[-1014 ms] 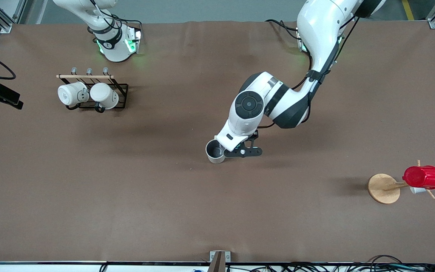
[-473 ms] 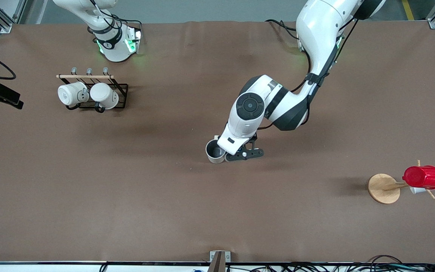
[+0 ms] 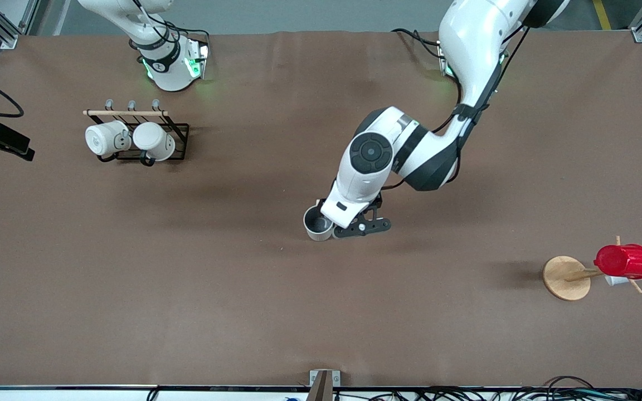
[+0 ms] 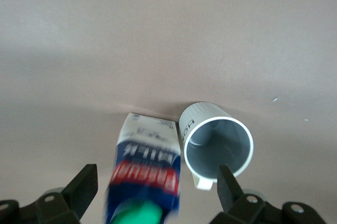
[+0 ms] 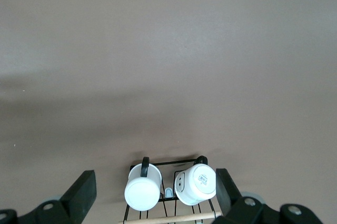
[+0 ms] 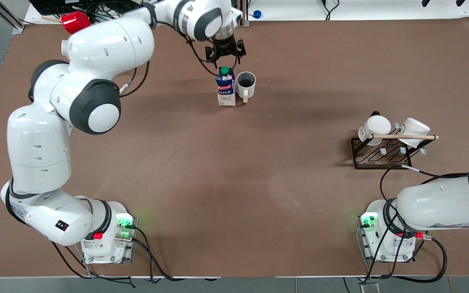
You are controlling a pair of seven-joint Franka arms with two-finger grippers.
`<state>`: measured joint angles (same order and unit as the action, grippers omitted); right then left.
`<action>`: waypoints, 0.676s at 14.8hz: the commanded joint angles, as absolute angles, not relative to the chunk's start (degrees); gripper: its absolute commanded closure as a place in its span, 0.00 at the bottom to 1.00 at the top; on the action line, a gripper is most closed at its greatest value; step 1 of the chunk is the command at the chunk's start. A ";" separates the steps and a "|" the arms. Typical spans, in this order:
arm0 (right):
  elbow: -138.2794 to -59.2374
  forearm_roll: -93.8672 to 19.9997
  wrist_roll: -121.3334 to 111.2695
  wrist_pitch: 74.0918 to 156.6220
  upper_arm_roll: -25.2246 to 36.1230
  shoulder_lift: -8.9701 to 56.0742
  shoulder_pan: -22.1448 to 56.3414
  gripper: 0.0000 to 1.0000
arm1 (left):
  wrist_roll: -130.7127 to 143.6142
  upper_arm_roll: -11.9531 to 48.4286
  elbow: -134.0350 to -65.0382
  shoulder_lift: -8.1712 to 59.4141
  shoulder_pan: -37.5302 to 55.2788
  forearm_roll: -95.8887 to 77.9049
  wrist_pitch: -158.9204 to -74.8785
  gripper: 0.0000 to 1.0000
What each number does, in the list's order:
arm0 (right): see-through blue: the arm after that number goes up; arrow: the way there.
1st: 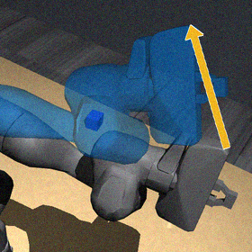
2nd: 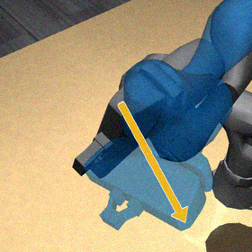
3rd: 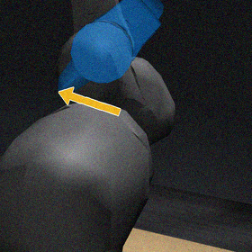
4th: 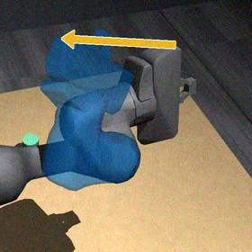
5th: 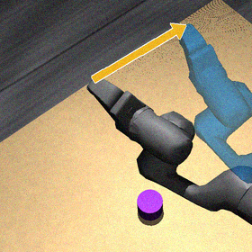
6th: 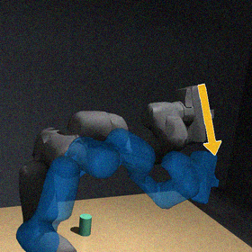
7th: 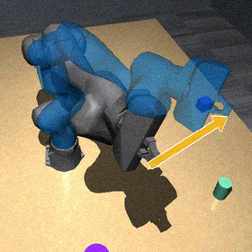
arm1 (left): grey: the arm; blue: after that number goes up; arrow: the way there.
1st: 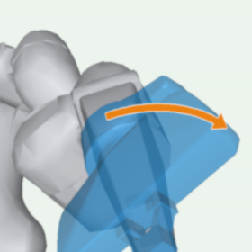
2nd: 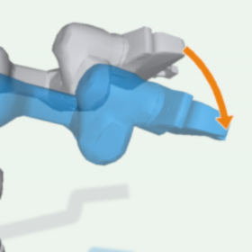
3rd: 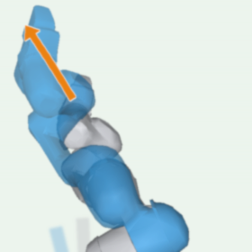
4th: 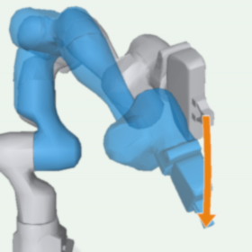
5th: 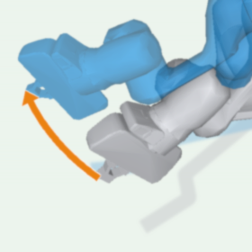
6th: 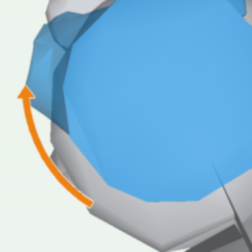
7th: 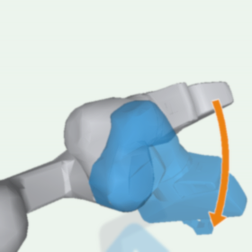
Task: Place cup and milk on table
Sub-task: 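Lower the milk carton beside the mug with the left gripper, then open the left gripper and lift it away from the carton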
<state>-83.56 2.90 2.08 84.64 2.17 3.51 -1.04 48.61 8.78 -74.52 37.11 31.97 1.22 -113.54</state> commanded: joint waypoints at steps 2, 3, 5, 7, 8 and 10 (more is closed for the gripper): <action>-84.55 1.58 1.58 84.55 2.81 2.55 -0.88 0.00 | 46.25 7.30 -75.59 26.39 28.66 2.28 -103.65 0.00; -84.55 1.67 1.58 84.55 2.81 2.55 -0.88 0.00 | 44.40 7.29 -75.67 23.84 26.91 2.81 -101.80 0.00; -84.55 1.67 1.58 84.64 2.81 2.55 -0.88 0.00 | 38.53 7.82 -76.02 18.57 21.82 6.66 -99.42 0.00; -84.55 1.67 1.58 84.64 2.81 2.55 -0.88 0.00 | 29.14 7.91 -76.29 14.70 18.21 6.77 -94.33 0.00; -84.55 1.67 1.58 84.64 2.81 2.55 -0.88 0.00 | 25.70 8.08 -76.81 12.94 15.84 6.59 -91.70 0.00; -84.55 1.67 1.49 84.64 2.90 2.55 -0.97 0.00 | 16.23 8.09 -77.86 9.86 11.53 6.33 -89.39 0.00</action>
<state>-83.61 2.90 2.07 84.62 2.42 3.51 -1.04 23.32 7.39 -74.45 13.54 14.70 5.61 -90.68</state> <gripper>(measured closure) 0.000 0.000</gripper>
